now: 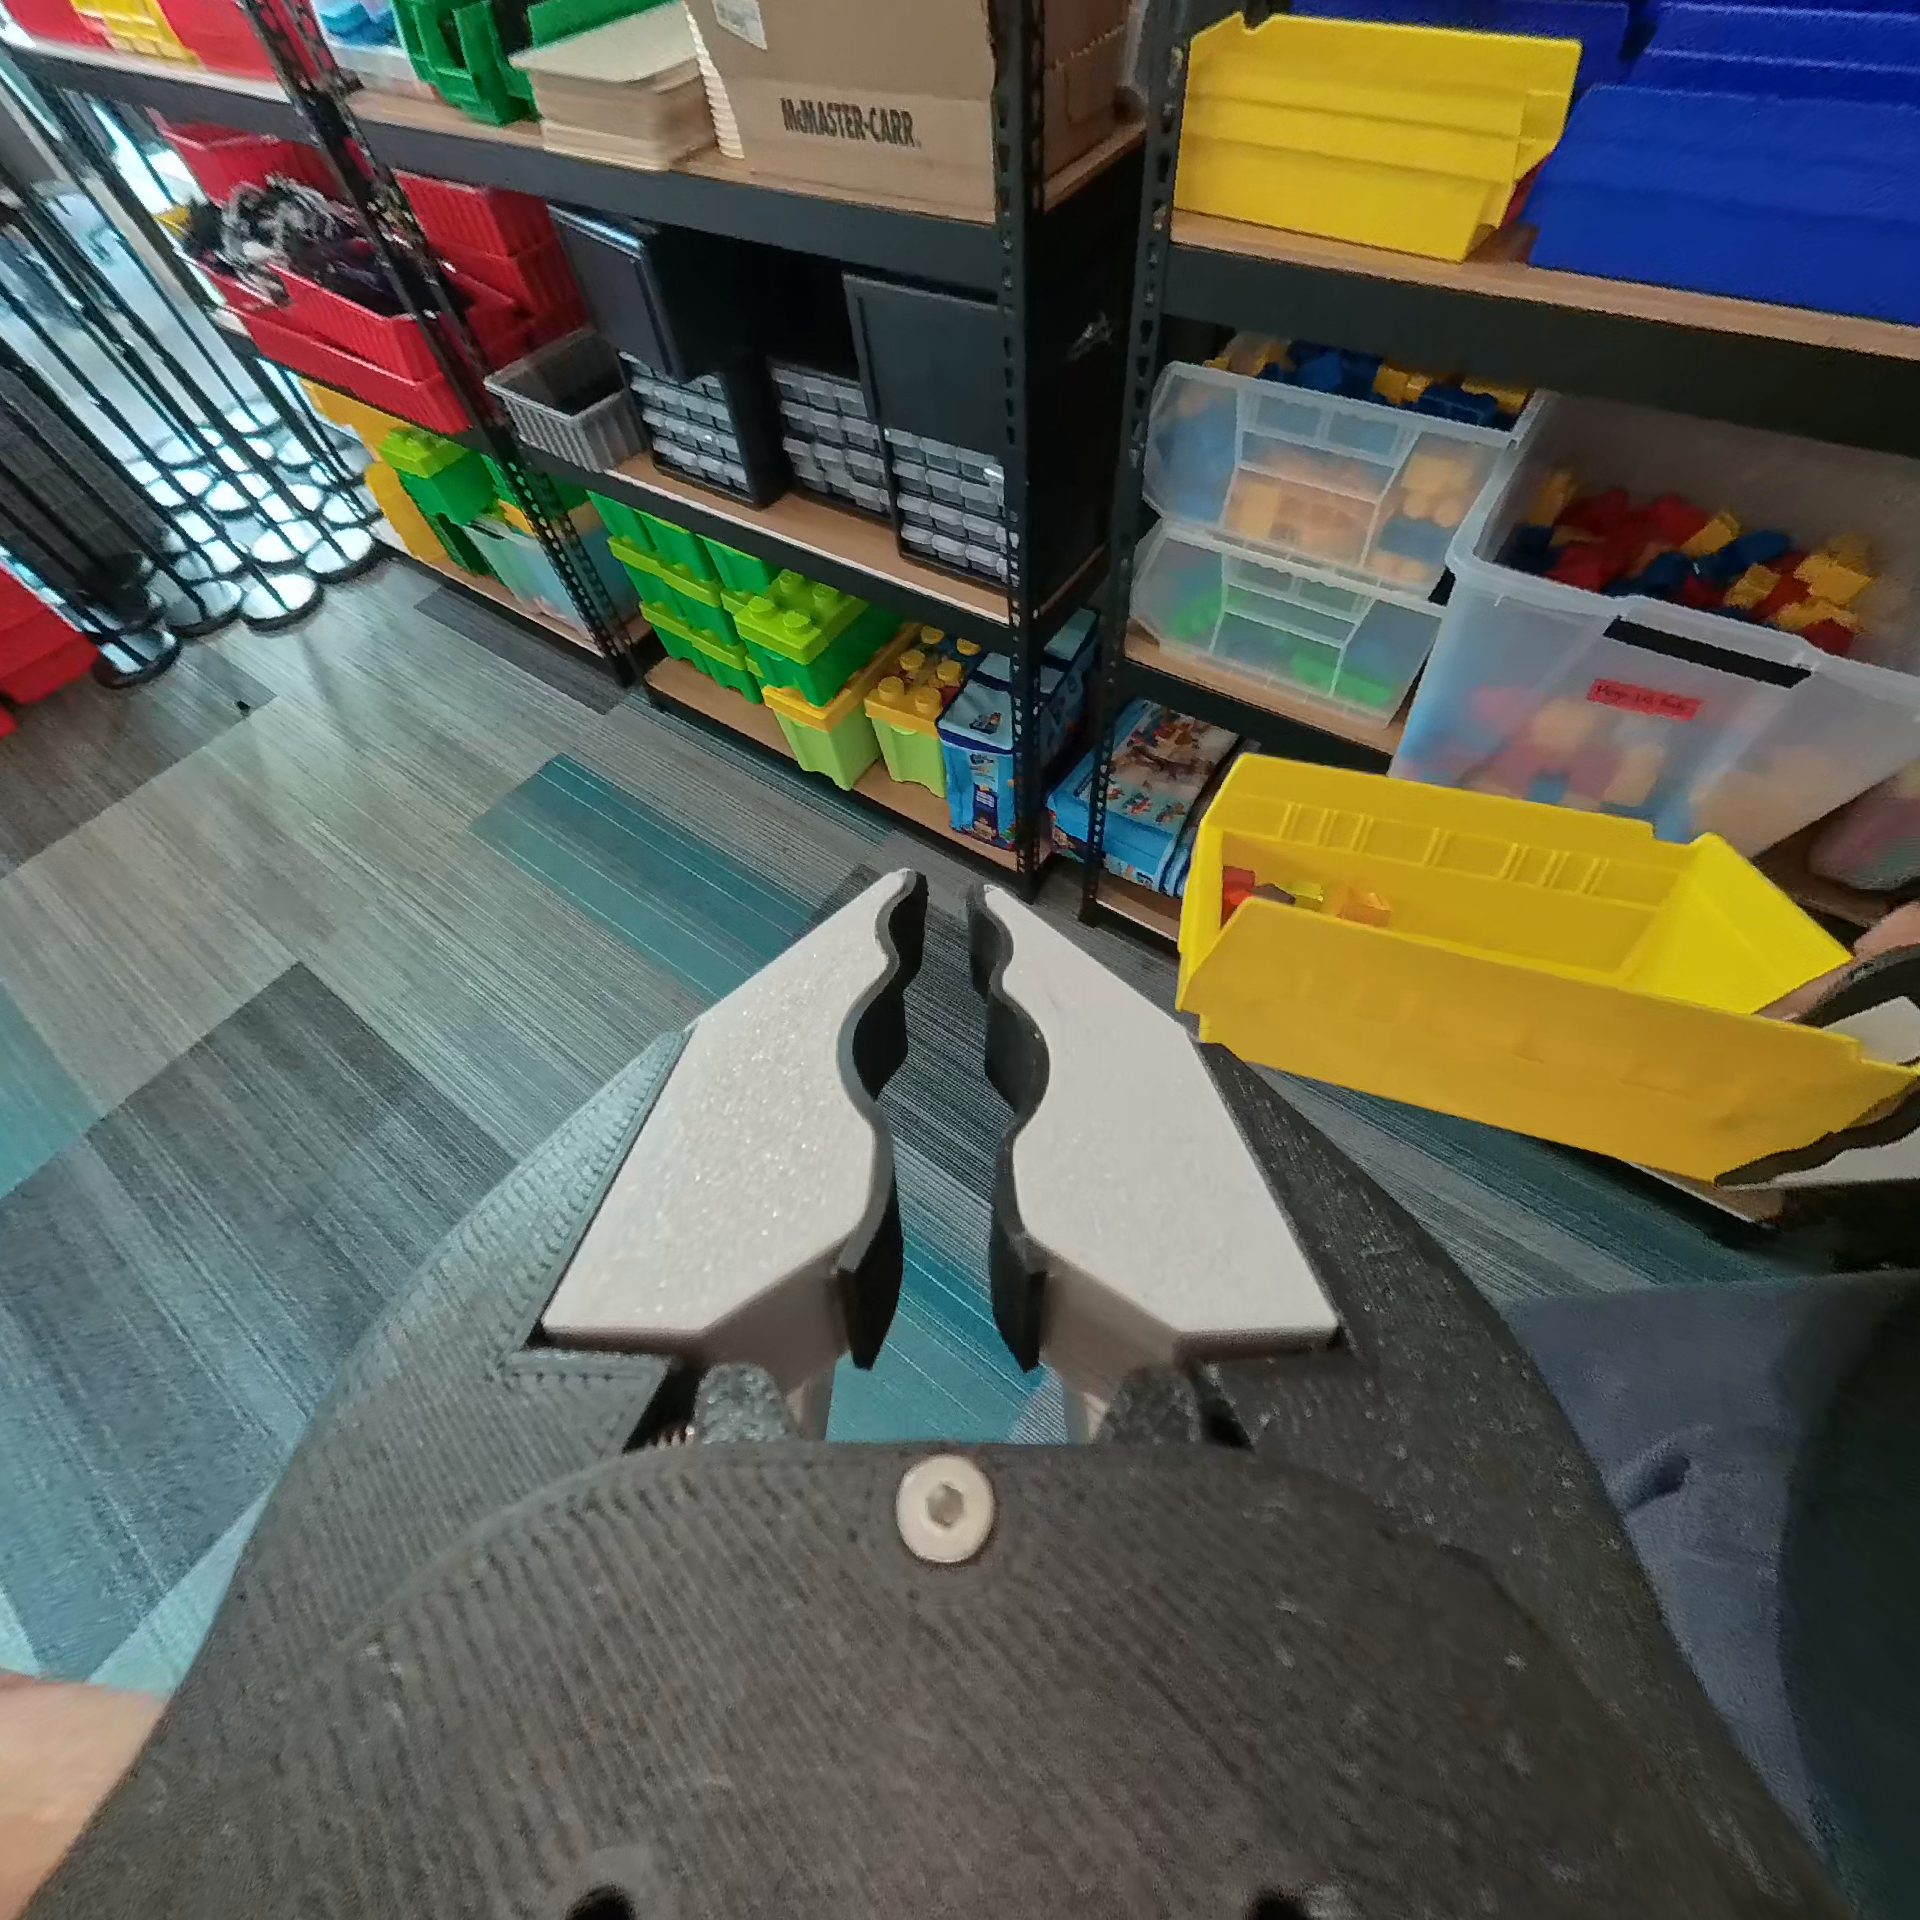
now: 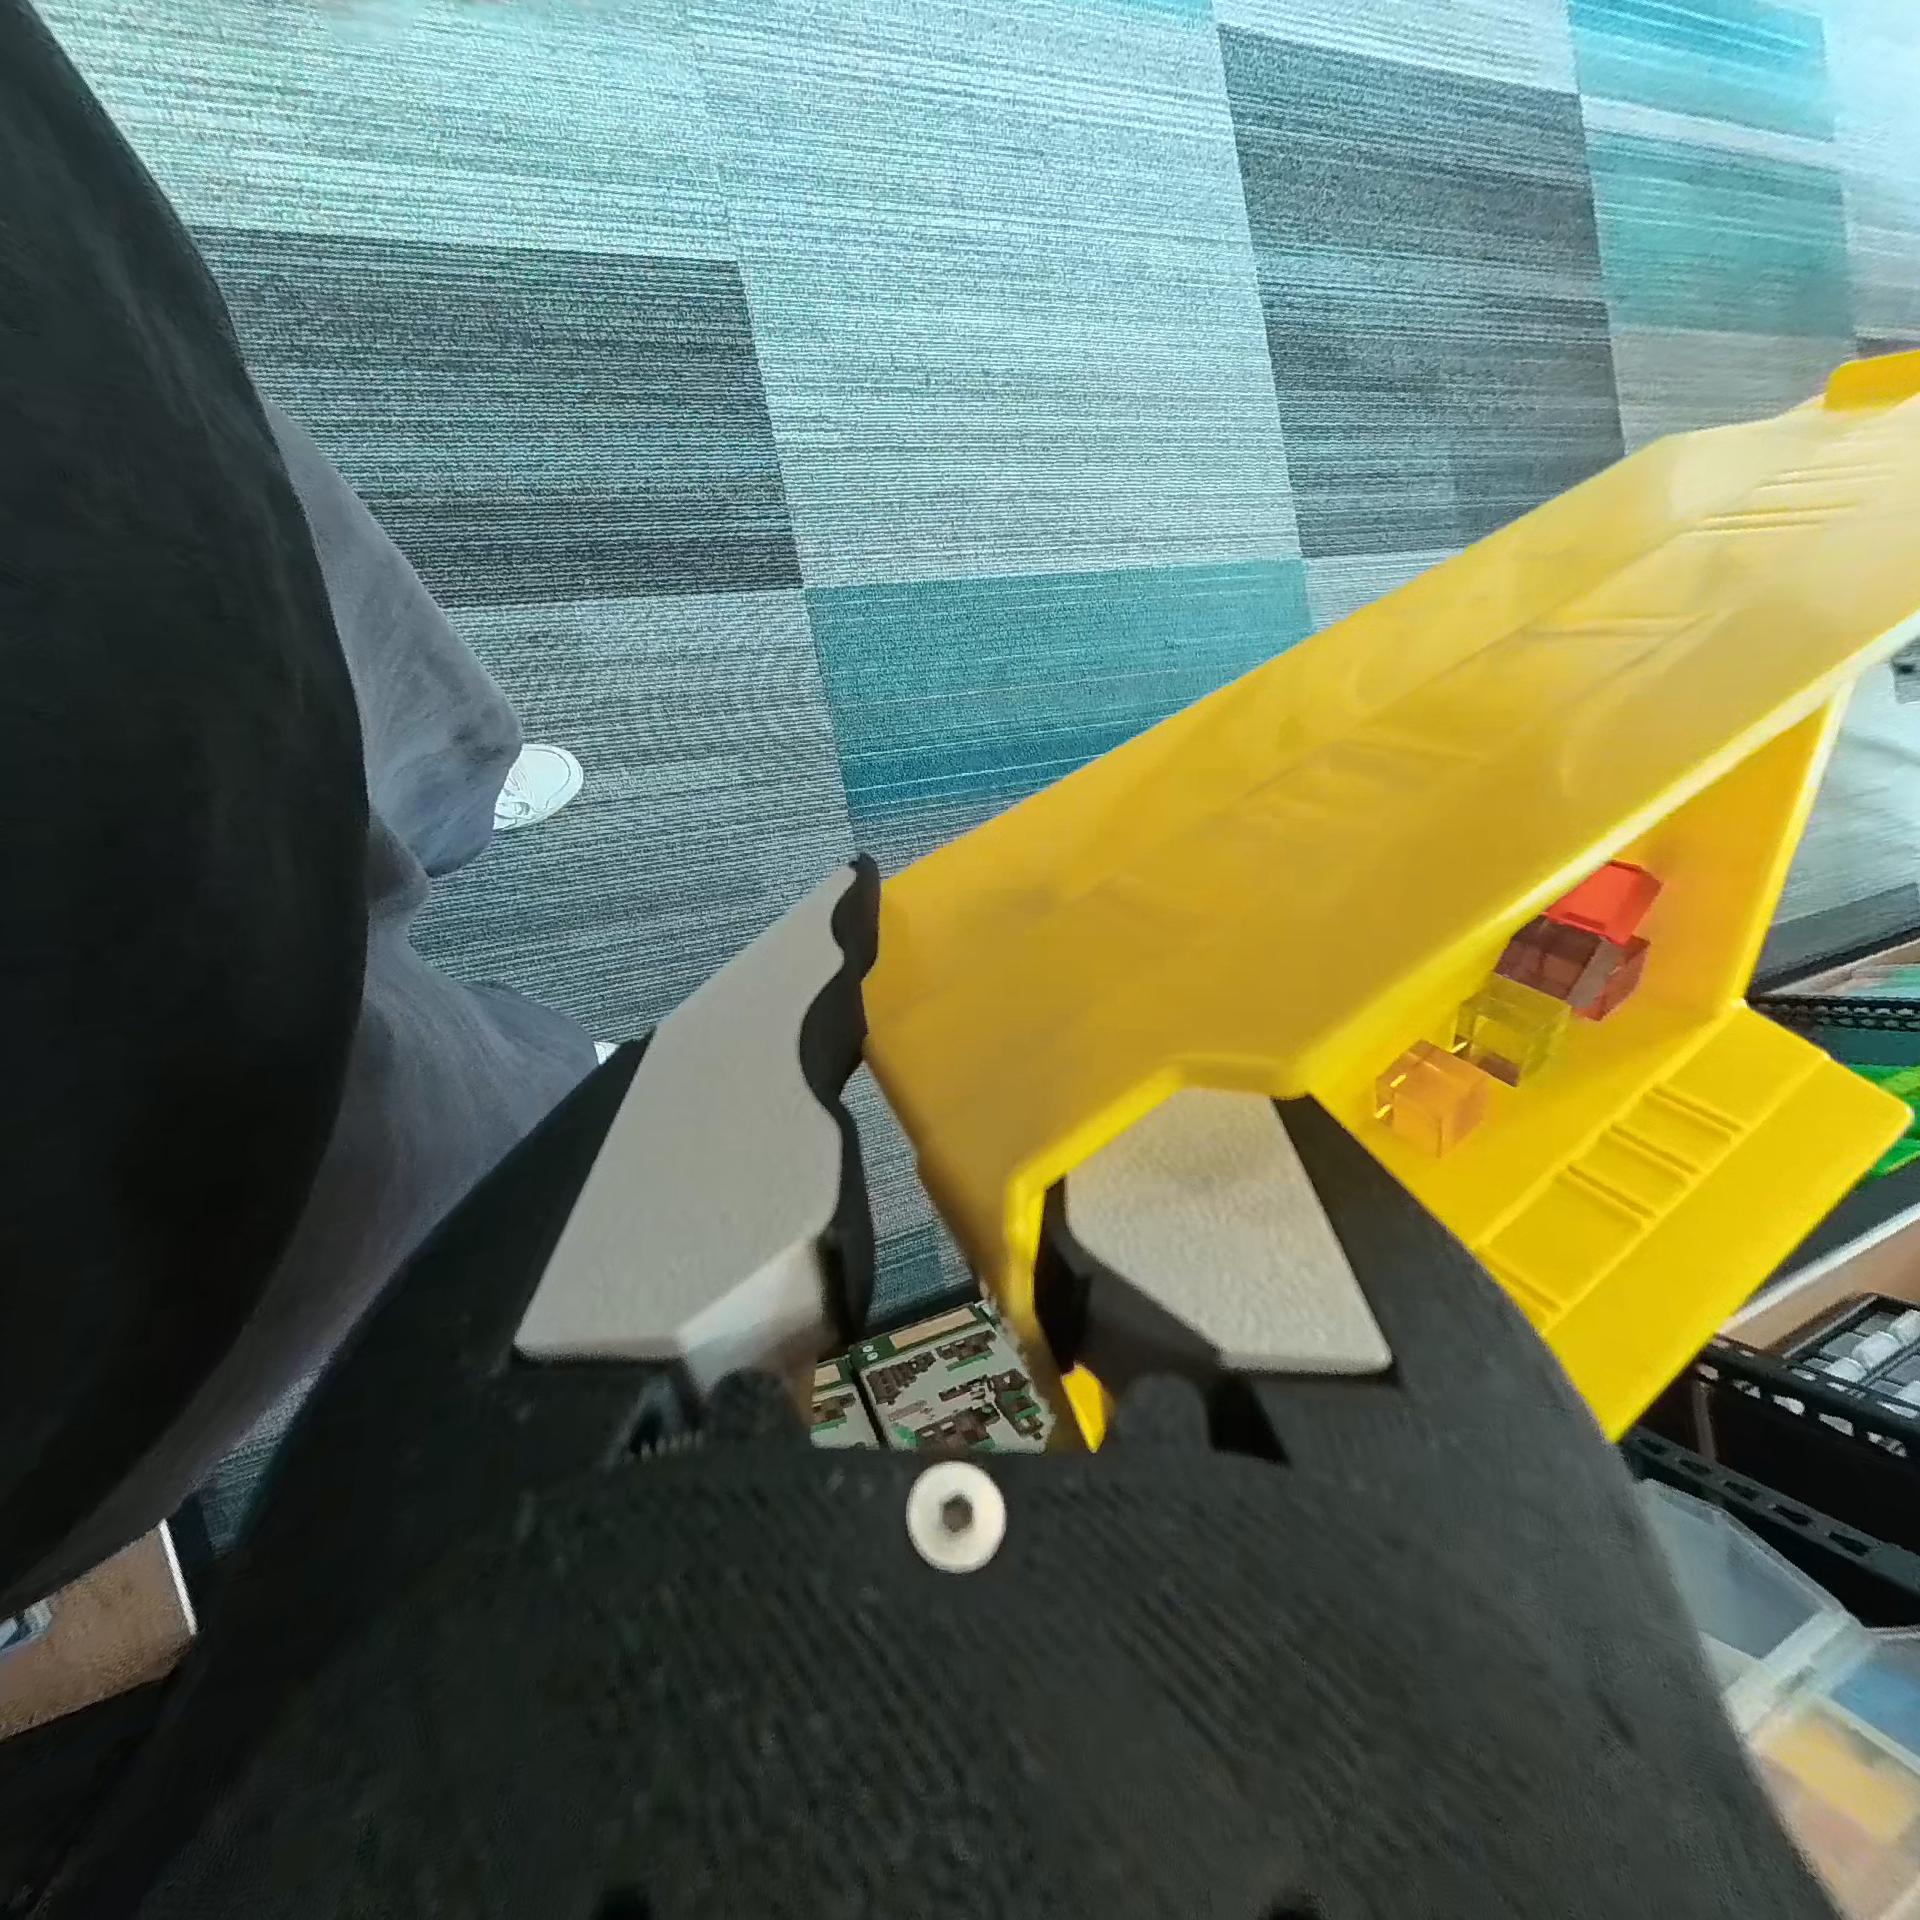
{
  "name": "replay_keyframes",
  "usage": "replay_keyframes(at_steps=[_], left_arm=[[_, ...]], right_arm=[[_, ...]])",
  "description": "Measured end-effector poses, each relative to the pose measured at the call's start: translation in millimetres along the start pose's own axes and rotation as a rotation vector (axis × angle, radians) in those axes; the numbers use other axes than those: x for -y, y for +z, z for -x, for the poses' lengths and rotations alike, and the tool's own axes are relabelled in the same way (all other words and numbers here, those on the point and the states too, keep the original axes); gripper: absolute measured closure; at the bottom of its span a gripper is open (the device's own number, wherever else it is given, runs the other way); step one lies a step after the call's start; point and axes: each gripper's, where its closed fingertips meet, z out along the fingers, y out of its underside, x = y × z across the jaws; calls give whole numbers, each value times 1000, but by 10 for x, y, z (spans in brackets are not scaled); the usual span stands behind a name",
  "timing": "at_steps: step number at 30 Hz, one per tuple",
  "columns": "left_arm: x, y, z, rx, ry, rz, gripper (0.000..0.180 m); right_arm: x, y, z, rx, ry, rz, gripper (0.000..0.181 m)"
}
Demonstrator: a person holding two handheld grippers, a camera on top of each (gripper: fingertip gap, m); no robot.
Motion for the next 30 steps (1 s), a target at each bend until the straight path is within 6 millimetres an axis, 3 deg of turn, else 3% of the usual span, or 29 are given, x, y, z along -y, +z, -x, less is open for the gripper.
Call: replay_keyframes(at_steps=[4,8,12,15,21,26,30], left_arm=[[-394,184,-163,-70,-47,48,174],[-932,426,-474,-190,-129,87,171],[-1461,702,-901,-335,-230,122,166],[-1709,900,-1237,-425,-289,127,165],[-1812,1368,-1824,-483,-377,108,165],[-1786,1964,-2344,-479,-468,110,164],[-1595,2451,-2876,-532,-571,101,161]], right_arm=[[5,-50,-71,-26,14,15,153],[-24,-210,-267,-83,36,52,151],[-89,-564,-617,-179,84,76,151],[-167,-973,-974,-266,119,86,151],[-522,-1976,-1815,-436,123,72,151],[-1058,-2849,-2401,-494,106,60,151],[-1548,-3509,-2726,-467,152,33,151]])
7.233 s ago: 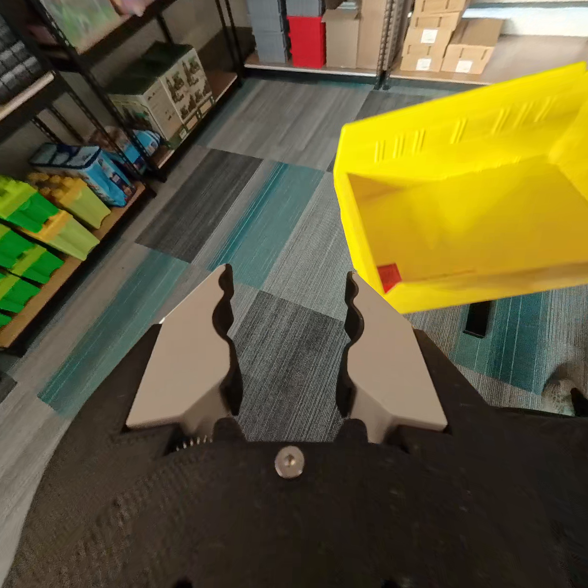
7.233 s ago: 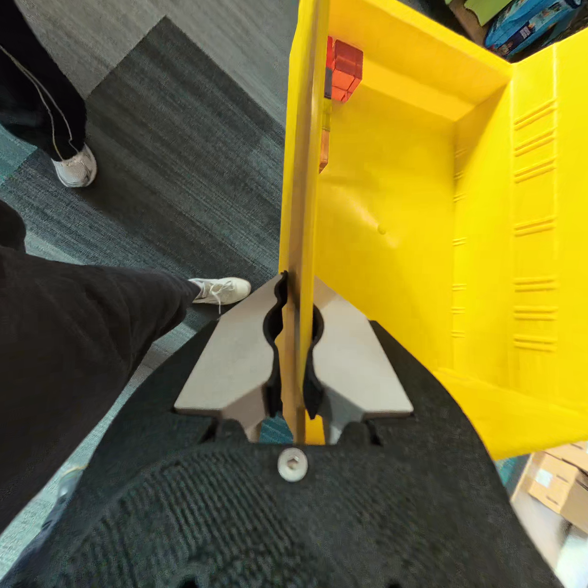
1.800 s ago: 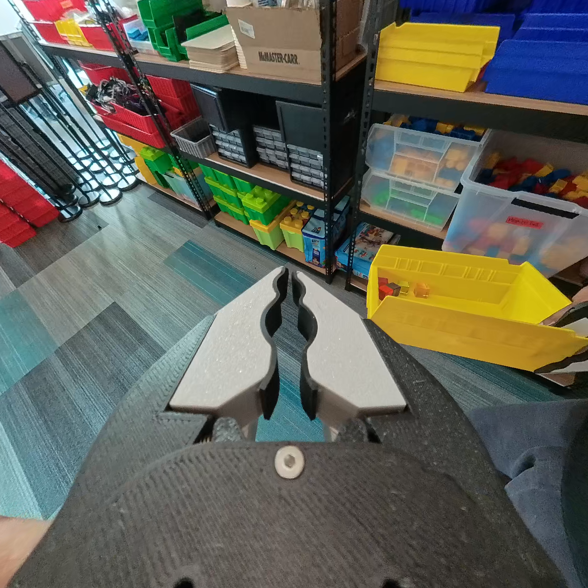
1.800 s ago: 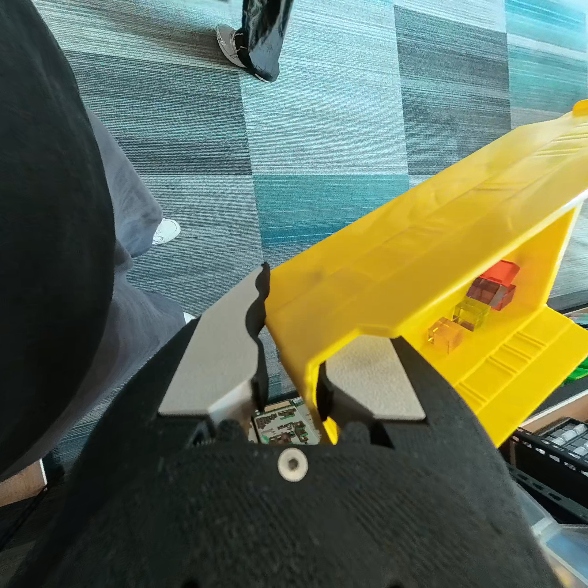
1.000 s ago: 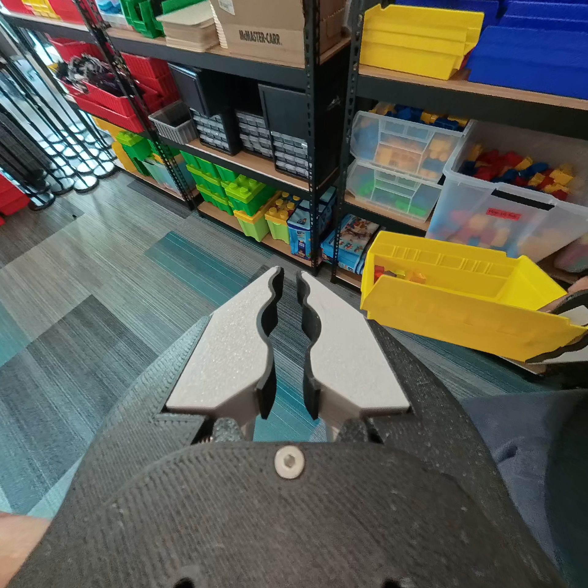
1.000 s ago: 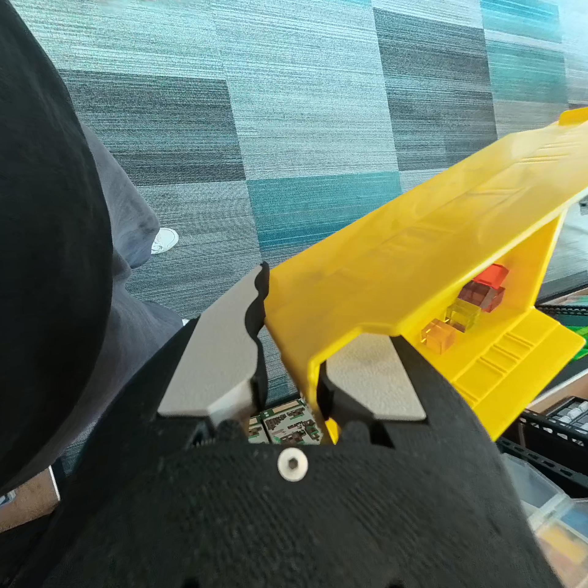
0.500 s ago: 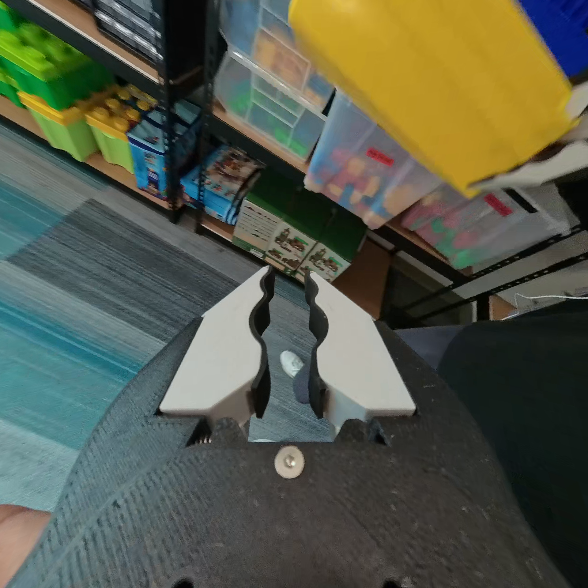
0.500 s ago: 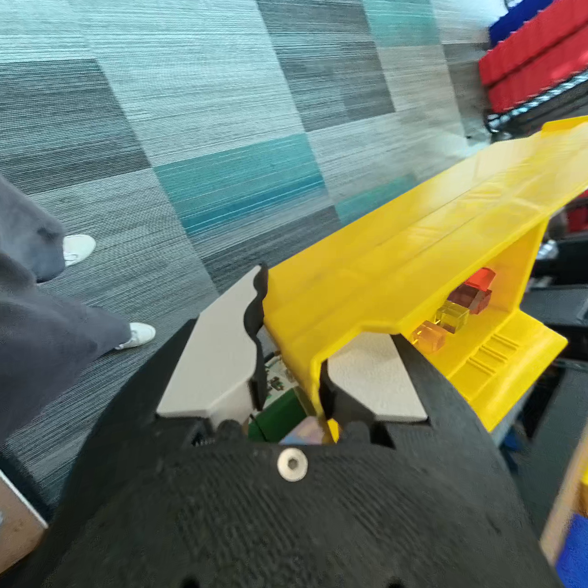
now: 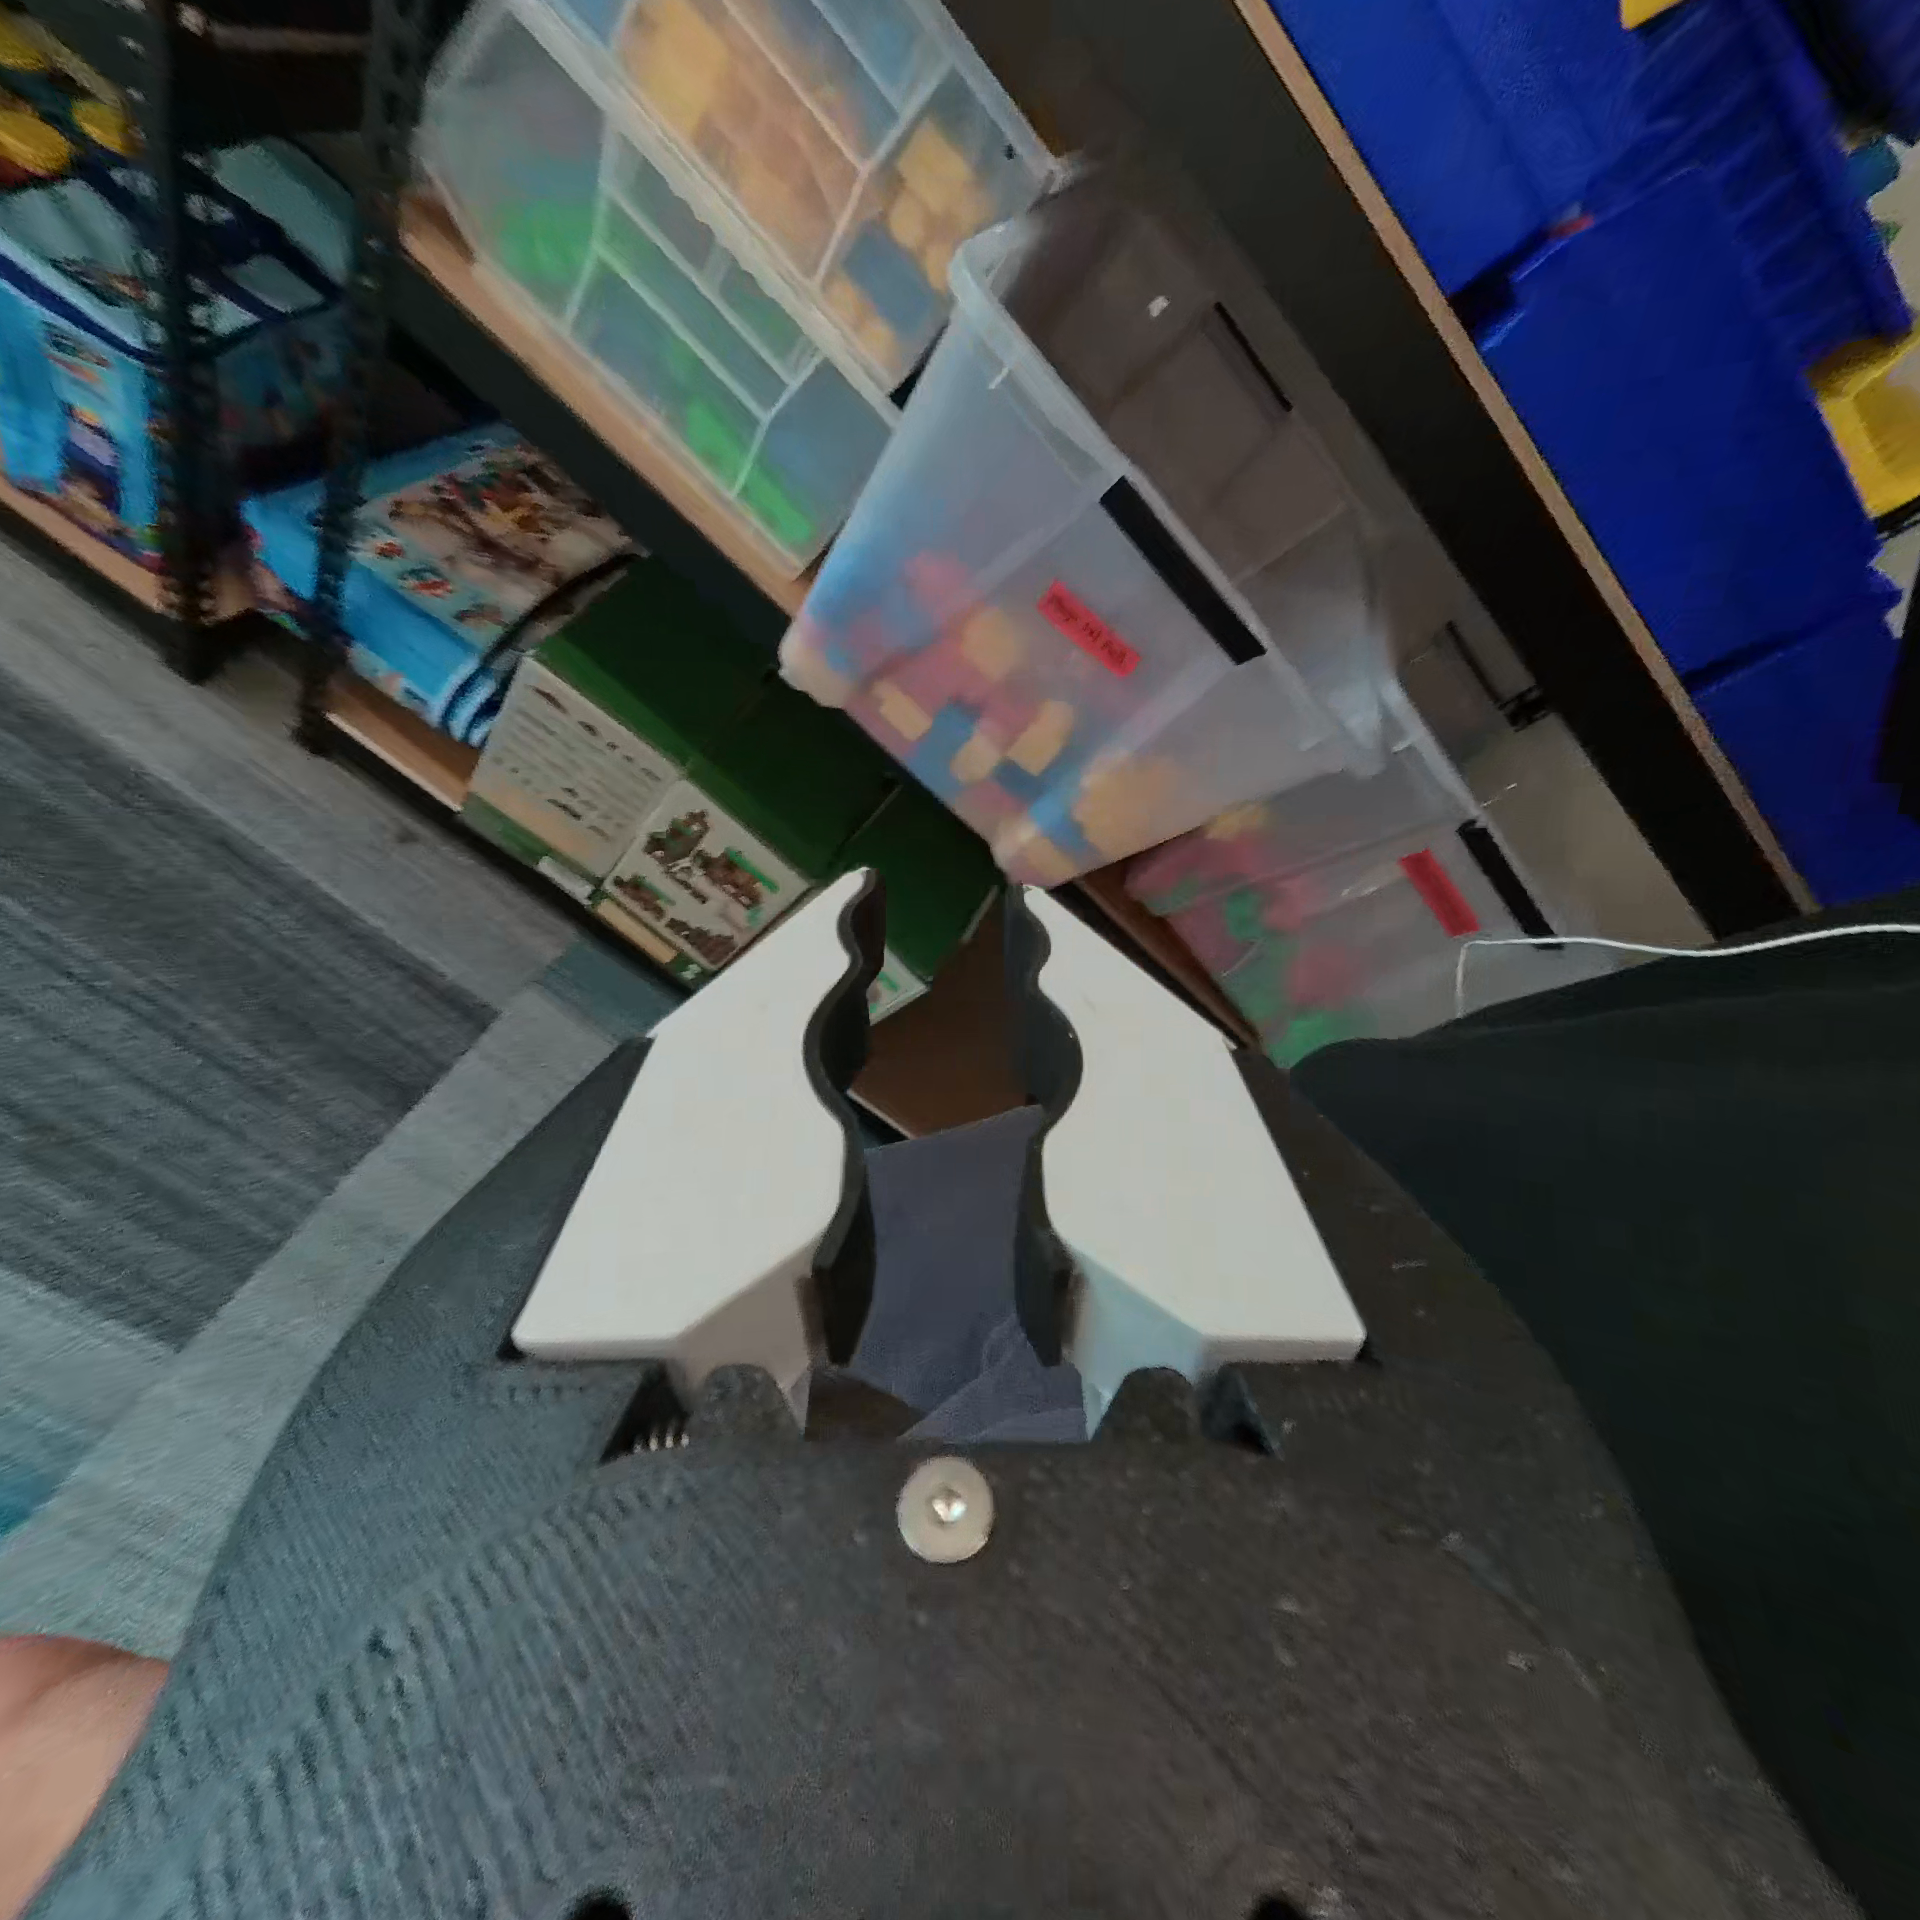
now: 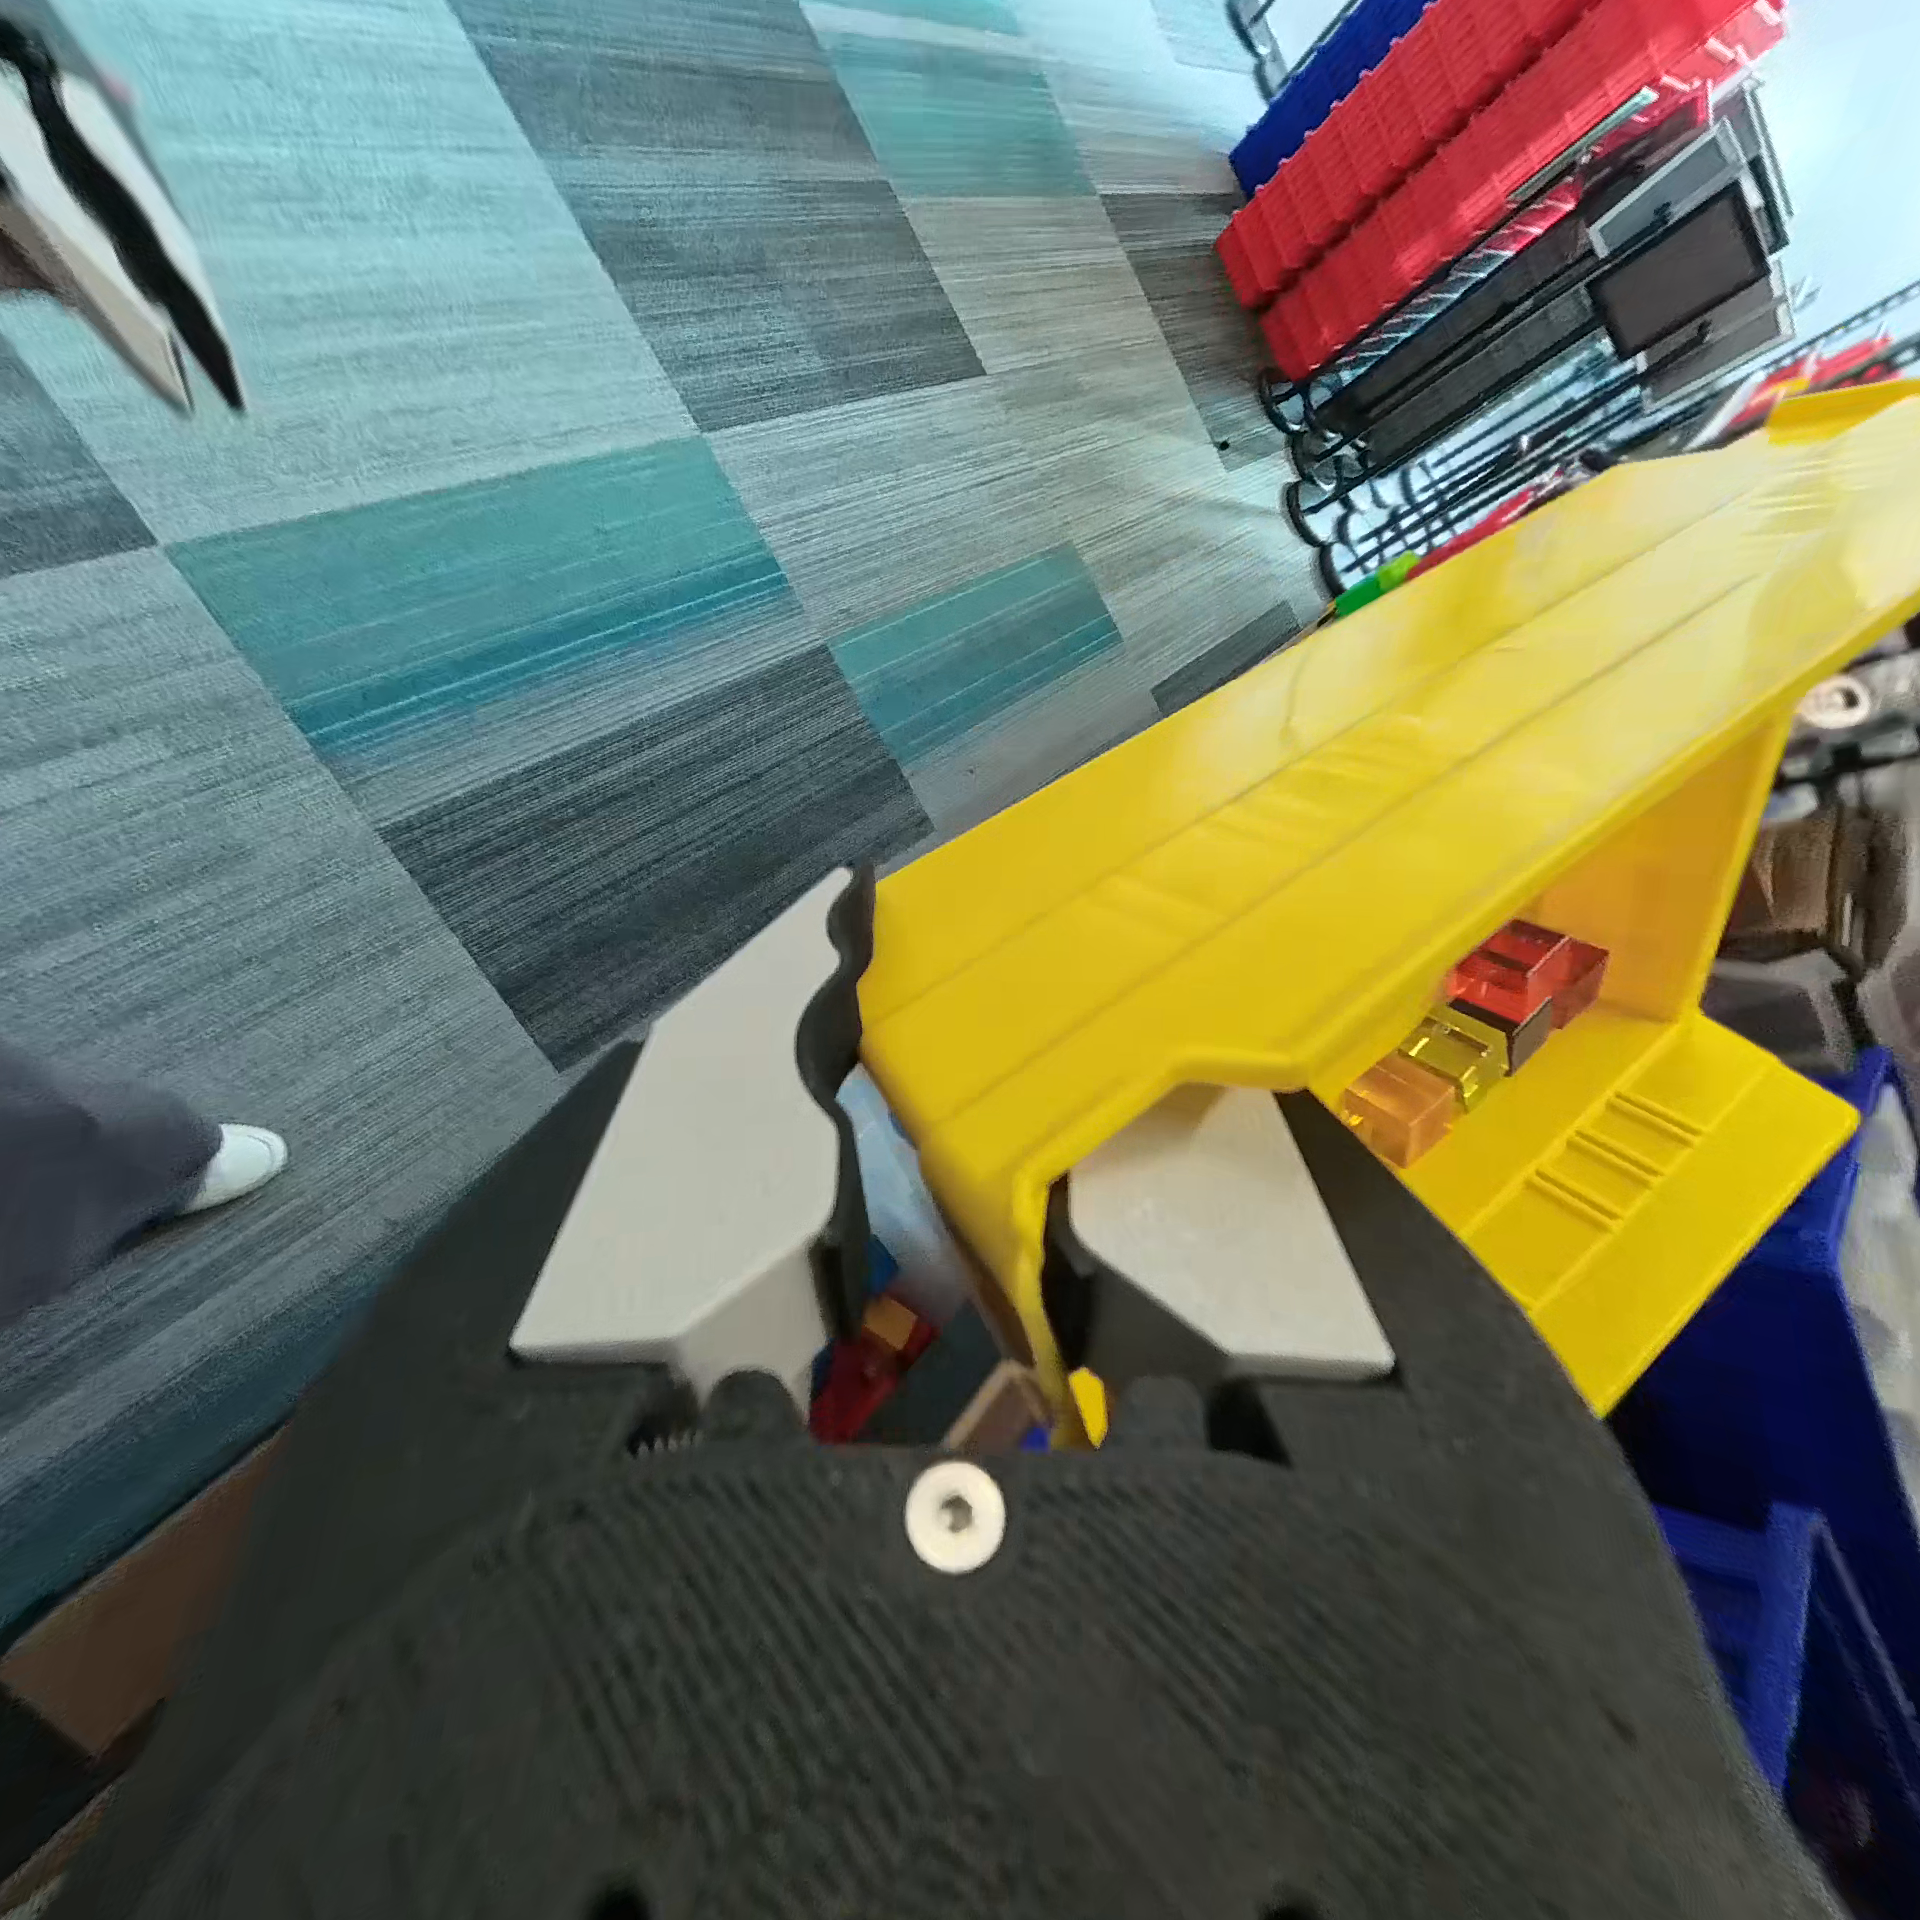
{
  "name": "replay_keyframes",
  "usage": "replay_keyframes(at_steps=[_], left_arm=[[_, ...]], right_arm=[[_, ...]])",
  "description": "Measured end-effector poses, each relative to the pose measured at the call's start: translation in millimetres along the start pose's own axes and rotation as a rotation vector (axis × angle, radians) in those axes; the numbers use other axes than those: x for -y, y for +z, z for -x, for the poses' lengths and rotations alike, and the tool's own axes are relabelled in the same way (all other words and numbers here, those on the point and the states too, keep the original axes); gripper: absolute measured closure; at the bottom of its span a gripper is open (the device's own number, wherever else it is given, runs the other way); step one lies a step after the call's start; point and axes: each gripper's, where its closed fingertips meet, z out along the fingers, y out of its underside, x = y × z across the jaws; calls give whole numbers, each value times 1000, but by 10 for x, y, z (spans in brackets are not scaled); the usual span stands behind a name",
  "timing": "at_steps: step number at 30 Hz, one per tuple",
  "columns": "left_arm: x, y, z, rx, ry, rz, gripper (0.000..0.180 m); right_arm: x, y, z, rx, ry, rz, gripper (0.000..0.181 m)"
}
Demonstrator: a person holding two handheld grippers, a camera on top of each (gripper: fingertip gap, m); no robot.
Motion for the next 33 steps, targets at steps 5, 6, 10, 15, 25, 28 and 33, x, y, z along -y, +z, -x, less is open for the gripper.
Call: replay_keyframes(at_steps=[5,6,10,15,25,28,33], left_arm=[[11,725,-334,-24,19,33,159],[16,835,-396,-38,20,40,158],[26,1106,-553,-72,39,69,157],[-5,1174,-548,-73,16,77,157],[-219,1135,-583,-91,-59,86,156],[-275,1176,-640,-97,-56,94,156],[-421,1304,-769,-148,-92,111,156]], right_arm=[[-491,-399,-607,-11,175,-111,151],[-519,-481,-697,-17,221,-157,151],[-502,-816,-948,27,395,-361,147],[-660,-1093,-1237,76,651,-532,151],[-960,-1669,-1762,151,1162,-1033,162],[-974,-1743,-1782,155,1169,-1117,164],[-1072,-1953,-1926,155,1346,-1490,163]])
